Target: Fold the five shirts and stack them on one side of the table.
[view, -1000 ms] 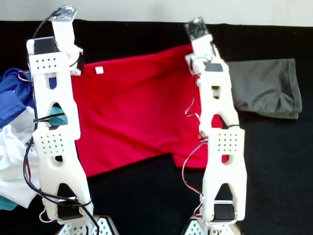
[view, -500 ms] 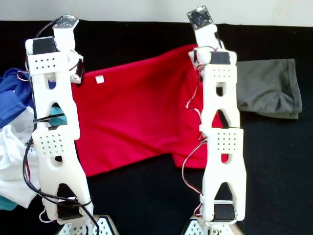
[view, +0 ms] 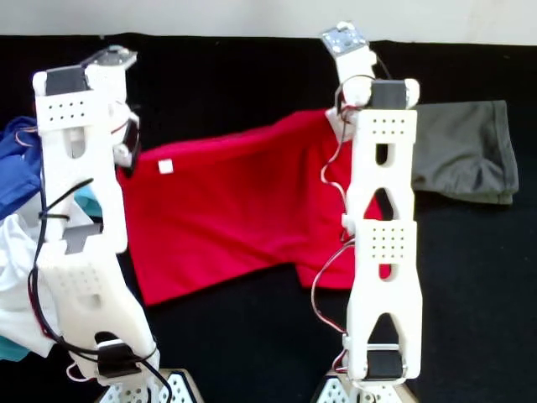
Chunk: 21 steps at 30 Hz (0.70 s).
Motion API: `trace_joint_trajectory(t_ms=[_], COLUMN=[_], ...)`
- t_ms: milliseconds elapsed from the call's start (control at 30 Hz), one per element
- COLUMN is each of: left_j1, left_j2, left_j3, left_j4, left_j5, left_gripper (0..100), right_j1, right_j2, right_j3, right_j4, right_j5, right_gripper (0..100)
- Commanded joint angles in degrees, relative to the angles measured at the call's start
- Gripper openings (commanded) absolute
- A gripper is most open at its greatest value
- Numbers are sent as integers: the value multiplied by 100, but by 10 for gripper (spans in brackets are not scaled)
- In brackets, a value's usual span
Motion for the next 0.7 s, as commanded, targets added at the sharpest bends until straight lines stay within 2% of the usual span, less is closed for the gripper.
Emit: trace_joint_trajectory(t_ms=[0, 67, 367, 667], left_j1=[22, 66, 119, 259], left_j2=[-884, -1209, -2088, -2756], left_j3=[576, 936, 2545, 4119], left_j4=[44, 44, 26, -123], left_j5=[-237, -352, -501, -510], left_gripper=[9, 9, 9, 9], right_j1=[163, 163, 75, 558], right_j2=[-646, -1086, -4382, -6484], right_j3=[-48, 629, 5771, 9288], right_j4=[92, 92, 40, -769], right_j5=[-211, -273, -308, -255], right_gripper=[6, 6, 6, 6])
